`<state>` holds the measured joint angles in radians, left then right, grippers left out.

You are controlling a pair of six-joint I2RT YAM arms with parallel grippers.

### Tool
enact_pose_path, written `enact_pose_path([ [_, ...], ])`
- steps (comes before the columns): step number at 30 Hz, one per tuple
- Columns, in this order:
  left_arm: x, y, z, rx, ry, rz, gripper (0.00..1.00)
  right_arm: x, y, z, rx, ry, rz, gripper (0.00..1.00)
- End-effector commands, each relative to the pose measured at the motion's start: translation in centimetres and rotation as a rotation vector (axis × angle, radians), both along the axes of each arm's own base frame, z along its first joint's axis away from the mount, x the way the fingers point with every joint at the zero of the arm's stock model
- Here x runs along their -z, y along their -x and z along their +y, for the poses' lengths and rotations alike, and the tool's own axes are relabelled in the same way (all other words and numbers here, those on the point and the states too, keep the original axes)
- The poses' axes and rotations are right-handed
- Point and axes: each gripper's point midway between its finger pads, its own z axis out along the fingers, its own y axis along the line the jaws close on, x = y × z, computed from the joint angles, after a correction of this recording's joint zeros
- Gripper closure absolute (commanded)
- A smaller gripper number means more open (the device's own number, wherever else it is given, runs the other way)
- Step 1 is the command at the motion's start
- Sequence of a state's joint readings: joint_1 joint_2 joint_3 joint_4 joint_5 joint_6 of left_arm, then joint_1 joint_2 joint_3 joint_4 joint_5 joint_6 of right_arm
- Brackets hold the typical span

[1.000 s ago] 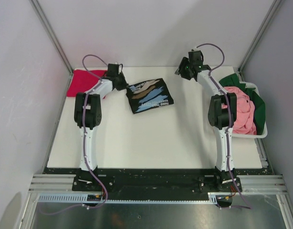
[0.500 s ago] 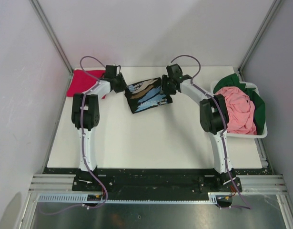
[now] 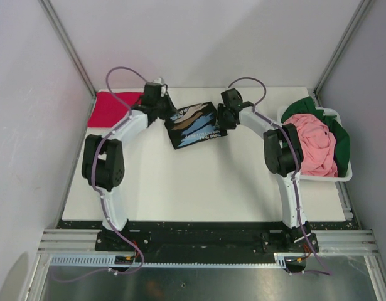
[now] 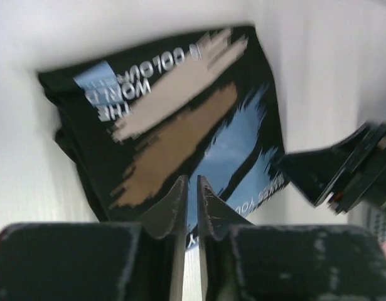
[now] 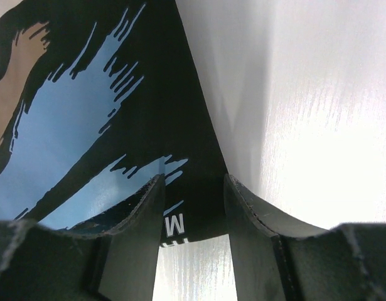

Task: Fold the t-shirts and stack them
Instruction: Smooth out wrinkles on the folded tshirt

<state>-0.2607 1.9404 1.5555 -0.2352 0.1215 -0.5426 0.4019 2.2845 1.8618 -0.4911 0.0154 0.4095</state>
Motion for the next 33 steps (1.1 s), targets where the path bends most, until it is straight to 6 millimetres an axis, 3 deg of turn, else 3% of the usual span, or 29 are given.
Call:
enact_pose_path([
  [1,4.0,3.2,-2.0,0.046,0.009,0.098,0.90,-3.9,-0.1,0.0,0.015,-0.017,-0.073,0.53],
  [7,9.5,7.5,-1.4,0.023,-0.019,0.240,1.00,-5.0,0.3,-0.5,0.026,-0.023,-0.082,0.50],
  [14,12.0,9.9,-0.5,0.012,-0.045,0.312,1.00,-7.3,0.6,1.2,-0.010,-0.052,-0.116,0.49],
  [19,11.6,10.2,-0.5,0.026,-0.046,0.302,1.00,-8.0,0.8,4.2,-0.066,-0.074,-0.139,0.49],
  [25,10.2,10.0,-0.8,0.043,-0.033,0.276,1.00,-7.3,1.4,9.6,-0.163,-0.060,-0.155,0.52],
  [29,8.6,9.7,-0.8,0.050,-0.020,0.247,1.00,-4.7,2.2,11.2,-0.186,-0.014,-0.114,0.52],
  [33,5.8,9.1,-0.3,0.044,0.011,0.197,1.00,-1.1,3.3,10.9,-0.175,0.023,-0.045,0.52],
])
